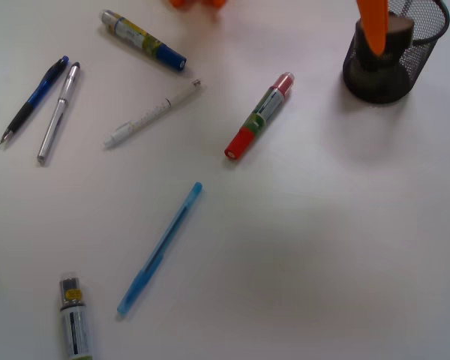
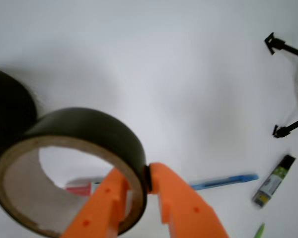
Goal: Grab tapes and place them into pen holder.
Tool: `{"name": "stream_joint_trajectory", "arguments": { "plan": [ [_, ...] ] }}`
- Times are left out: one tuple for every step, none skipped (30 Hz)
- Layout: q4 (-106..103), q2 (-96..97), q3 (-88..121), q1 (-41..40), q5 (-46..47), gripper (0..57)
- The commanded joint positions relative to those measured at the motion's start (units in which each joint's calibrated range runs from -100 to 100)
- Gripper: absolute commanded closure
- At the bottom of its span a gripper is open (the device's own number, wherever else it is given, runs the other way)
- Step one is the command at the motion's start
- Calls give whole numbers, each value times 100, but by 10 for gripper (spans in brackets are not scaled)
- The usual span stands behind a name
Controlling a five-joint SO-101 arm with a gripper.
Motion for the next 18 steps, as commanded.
{"name": "stream_joint_trajectory", "arguments": {
  "plan": [
    [77, -1116, 1472, -331, -552, 572],
    [68, -1235, 1816, -413, -679, 572],
    [60, -1320, 2078, -518, -806, 572],
    [42, -1371, 2305, -622, -923, 572],
    [33, -1396, 2432, -735, -1021, 572],
    [33, -1388, 2468, -854, -1109, 572],
    [33, -1371, 2468, -981, -1192, 572],
    [33, -1362, 2459, -1093, -1265, 572],
    [33, -1362, 2459, -1198, -1348, 572],
    [33, -1362, 2459, -1288, -1416, 572],
    [25, -1354, 2459, -1355, -1480, 572],
    [-19, -1345, 2459, -1415, -1519, 572],
    [-115, -1345, 2486, -1467, -1534, 572],
    [-220, -1345, 2504, -1512, -1529, 572],
    [-264, -1345, 2504, -1549, -1543, 572],
    [-273, -1337, 2513, -1587, -1548, 572],
    [-282, -1337, 2513, -1602, -1548, 572],
    [-308, -1328, 2522, -1624, -1548, 572]
  ]
}}
